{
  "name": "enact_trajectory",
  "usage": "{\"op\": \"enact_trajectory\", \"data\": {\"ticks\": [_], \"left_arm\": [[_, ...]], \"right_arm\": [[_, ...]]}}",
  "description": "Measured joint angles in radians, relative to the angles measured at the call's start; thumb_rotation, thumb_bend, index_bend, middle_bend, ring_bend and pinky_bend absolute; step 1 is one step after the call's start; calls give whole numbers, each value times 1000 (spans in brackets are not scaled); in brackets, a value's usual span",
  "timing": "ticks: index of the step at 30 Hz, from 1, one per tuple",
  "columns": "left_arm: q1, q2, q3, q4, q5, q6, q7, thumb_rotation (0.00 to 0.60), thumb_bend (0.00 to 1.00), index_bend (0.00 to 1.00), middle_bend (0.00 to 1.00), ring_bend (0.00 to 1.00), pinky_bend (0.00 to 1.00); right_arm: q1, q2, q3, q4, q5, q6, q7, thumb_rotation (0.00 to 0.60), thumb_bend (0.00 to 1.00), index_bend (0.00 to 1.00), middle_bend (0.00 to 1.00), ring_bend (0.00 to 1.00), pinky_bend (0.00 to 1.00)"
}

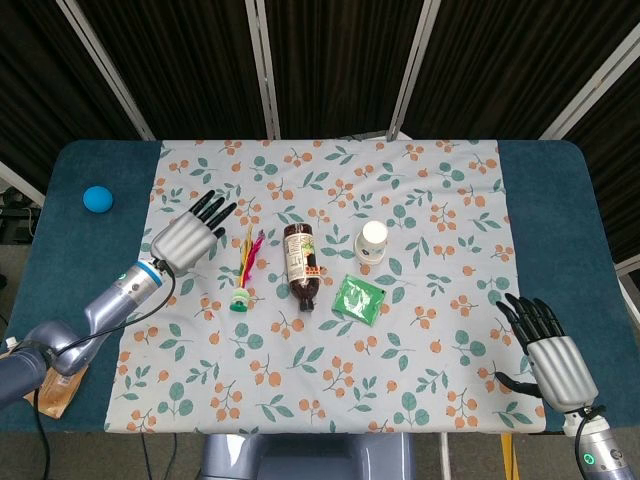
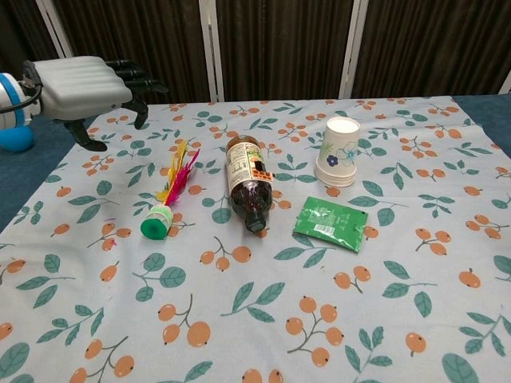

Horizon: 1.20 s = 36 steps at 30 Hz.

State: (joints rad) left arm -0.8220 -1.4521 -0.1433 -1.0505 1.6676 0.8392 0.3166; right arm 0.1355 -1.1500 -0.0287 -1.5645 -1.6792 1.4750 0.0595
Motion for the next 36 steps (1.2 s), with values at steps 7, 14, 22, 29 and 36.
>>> {"op": "enact_trajectory", "data": {"ticks": [7,14,22,29,36], "left_arm": [[-61,-105,0,108,-34,-36,5,600,271,395,21,0,0],[-119,-182,0,194,-59,-53,-5,600,271,409,27,0,0],[-164,-245,20,264,-70,-67,-18,600,273,442,30,0,0],[-182,-280,32,306,-77,-69,-30,600,283,467,30,0,0],[-193,-288,53,330,-94,-91,-25,600,296,486,30,0,0]], "right_arm": [[2,4,1,-7,8,-10,11,600,34,0,0,0,0],[4,8,2,-13,17,-19,22,600,35,0,0,0,0],[5,10,3,-17,22,-24,24,600,34,0,0,0,0],[5,11,4,-23,30,-30,24,600,35,0,0,0,0],[4,11,6,-25,34,-30,22,600,38,0,0,0,0]]}}
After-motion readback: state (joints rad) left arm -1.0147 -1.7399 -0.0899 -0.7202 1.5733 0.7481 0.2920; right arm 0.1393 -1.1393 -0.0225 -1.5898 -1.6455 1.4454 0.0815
